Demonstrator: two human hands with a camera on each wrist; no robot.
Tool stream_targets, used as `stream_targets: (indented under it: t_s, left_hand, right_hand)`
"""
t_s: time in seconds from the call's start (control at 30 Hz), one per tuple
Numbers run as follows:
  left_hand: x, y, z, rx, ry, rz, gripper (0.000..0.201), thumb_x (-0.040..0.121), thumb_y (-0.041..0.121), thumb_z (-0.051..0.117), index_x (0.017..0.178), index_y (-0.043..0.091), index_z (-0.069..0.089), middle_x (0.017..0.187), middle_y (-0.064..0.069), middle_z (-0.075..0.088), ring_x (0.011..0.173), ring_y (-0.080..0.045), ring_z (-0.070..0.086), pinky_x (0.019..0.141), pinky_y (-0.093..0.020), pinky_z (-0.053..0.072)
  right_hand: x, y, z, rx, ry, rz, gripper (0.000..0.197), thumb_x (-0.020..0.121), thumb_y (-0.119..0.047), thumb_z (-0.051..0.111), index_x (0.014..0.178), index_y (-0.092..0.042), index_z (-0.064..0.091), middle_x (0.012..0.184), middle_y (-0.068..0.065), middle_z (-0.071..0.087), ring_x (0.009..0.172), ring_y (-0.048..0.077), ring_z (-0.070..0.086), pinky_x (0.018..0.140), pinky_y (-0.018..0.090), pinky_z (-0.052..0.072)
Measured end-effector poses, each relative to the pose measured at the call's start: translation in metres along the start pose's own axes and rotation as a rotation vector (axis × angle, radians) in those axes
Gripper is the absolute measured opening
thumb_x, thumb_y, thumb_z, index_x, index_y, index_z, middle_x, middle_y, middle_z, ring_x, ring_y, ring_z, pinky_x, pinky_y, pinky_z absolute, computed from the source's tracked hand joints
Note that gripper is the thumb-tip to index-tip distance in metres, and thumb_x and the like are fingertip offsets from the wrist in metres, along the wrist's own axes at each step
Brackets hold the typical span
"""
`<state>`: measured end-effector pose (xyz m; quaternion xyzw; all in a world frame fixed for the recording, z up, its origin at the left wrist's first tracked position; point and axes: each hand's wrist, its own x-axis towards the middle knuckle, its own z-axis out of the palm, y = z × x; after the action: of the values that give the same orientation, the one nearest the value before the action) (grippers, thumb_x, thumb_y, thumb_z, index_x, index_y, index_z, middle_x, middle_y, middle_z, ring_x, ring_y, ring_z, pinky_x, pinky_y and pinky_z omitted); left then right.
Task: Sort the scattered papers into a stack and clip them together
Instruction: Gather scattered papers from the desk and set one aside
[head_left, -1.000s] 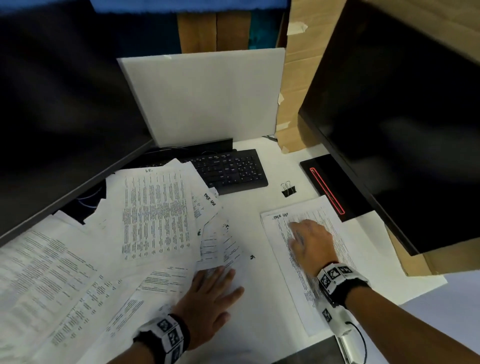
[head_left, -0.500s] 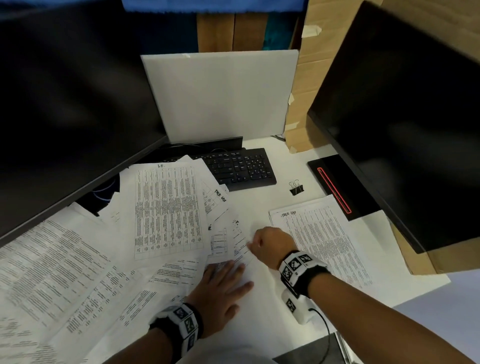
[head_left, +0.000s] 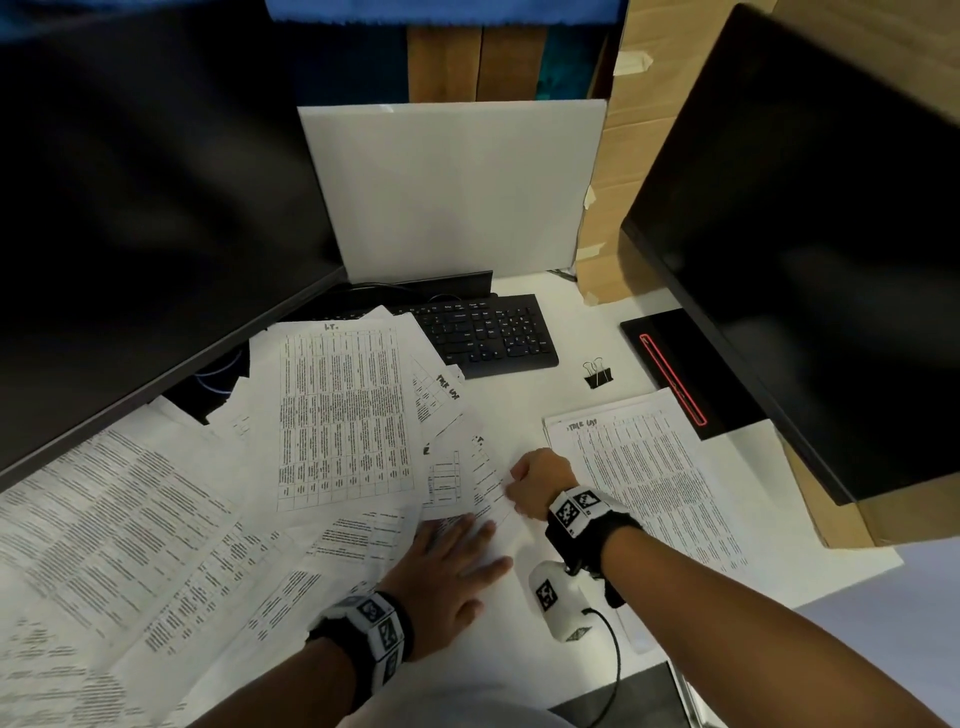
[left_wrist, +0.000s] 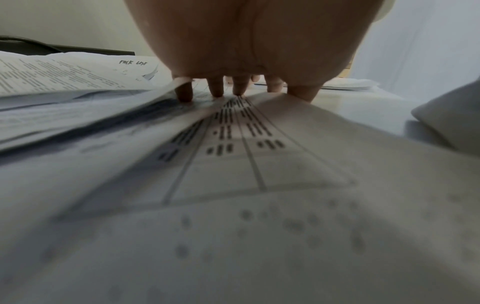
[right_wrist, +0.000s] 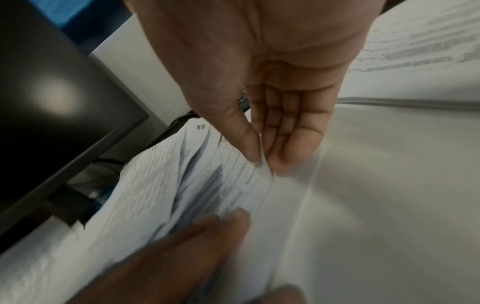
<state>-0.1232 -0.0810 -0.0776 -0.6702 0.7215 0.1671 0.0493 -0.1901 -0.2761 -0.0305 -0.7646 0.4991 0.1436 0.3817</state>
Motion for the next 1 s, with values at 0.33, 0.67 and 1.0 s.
stream_targets:
  t_s: [0.33,0.67,1.0]
  left_hand:
    - [0.011,-0.015,-0.054,-0.282,0.315,-0.03,0.056,0.094,0.053,0.039,0.143,0.026,0.036,0.138,0.0,0.051,0.125,-0.018,0.048,0.105,-0.042,0.041]
    - [0.041,-0.09,-0.199,-0.65,0.965,-0.409,0.084,0.084,0.024,0.07,0.151,0.017,0.021,0.153,-0.01,0.028,0.142,-0.024,0.026,0.117,-0.04,0.023]
    - [0.046,-0.126,-0.233,-1.362,0.998,-0.484,0.026,0.091,0.019,0.065,0.111,0.002,0.068,0.1,-0.005,0.074,0.083,-0.008,0.071,0.09,-0.035,0.057]
  right_hand:
    - [-0.023,-0.026,-0.045,0.149,0.299,-0.19,0.01,0.091,-0.015,0.053,0.084,-0.014,0.06,0.082,0.004,0.066,0.063,0.009,0.058,0.051,0.017,0.043]
    - [-0.063,-0.093,-0.13,0.403,0.746,-0.814,0.007,0.092,-0.019,0.058,0.091,-0.016,0.064,0.078,-0.007,0.067,0.063,0.016,0.064,0.058,0.033,0.055]
    - [-0.052,-0.114,-0.176,0.922,0.647,-0.793,0.012,0.092,-0.019,0.058,0.086,-0.017,0.068,0.078,0.0,0.069,0.072,0.012,0.063,0.071,0.029,0.054]
